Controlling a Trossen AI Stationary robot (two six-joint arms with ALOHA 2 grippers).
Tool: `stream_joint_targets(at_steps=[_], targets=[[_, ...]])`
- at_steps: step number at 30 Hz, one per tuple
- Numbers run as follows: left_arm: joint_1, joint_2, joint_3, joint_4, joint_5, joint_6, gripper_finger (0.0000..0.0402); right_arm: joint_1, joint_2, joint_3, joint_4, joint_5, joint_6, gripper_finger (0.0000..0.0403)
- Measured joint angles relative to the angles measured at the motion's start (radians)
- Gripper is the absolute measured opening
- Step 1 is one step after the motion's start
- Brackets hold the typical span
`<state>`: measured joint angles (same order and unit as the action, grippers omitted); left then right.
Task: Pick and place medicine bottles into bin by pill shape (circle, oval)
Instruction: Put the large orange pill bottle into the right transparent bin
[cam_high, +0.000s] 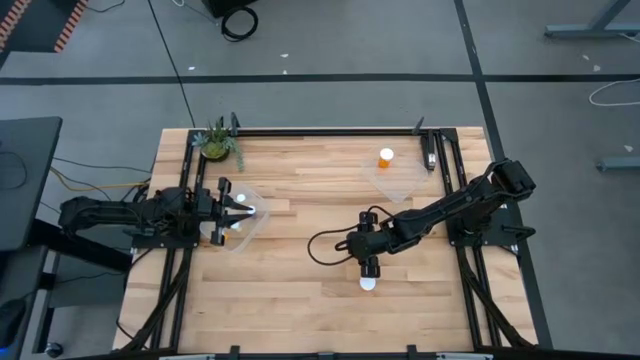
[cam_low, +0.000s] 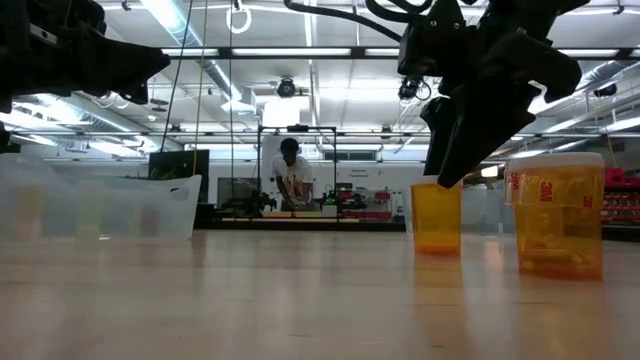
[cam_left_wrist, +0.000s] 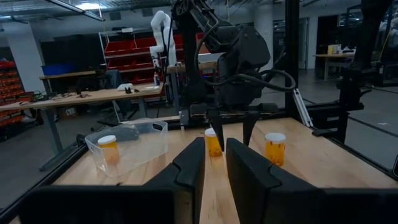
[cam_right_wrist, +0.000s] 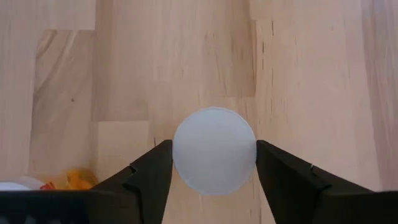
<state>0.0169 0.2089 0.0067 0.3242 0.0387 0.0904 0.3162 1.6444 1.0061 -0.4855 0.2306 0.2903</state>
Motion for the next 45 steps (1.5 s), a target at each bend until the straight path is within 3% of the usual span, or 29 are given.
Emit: stream_joint_targets(at_steps=[9,18,29,37,45], targets=[[0.0,0.0,0.0,0.0,0.0,0.0,0.0082,-0.008,-0.009,0.0,-0.029,0.006,-0.008,0.0215],[0.0,0.0,0.0,0.001,0.0,0.0,0.0074,-0.041,-0.045,0.094,-0.246,0.157,-0.018,0.0215],[0.0,0.0,0.0,0.0,0.0,0.0,0.0082,-0.169,-0.067,0.136,-0.459,0.383,0.023,0.022],[0.0,0.0,0.0,0.003,0.0,0.0,0.0074,-0.269,-0.098,0.136,-0.486,0.516,0.027,0.022],[0.0,0.0,0.0,0.001,0.0,0.0,0.008,-0.391,-0.101,0.121,-0.475,0.521,-0.017,0.022]])
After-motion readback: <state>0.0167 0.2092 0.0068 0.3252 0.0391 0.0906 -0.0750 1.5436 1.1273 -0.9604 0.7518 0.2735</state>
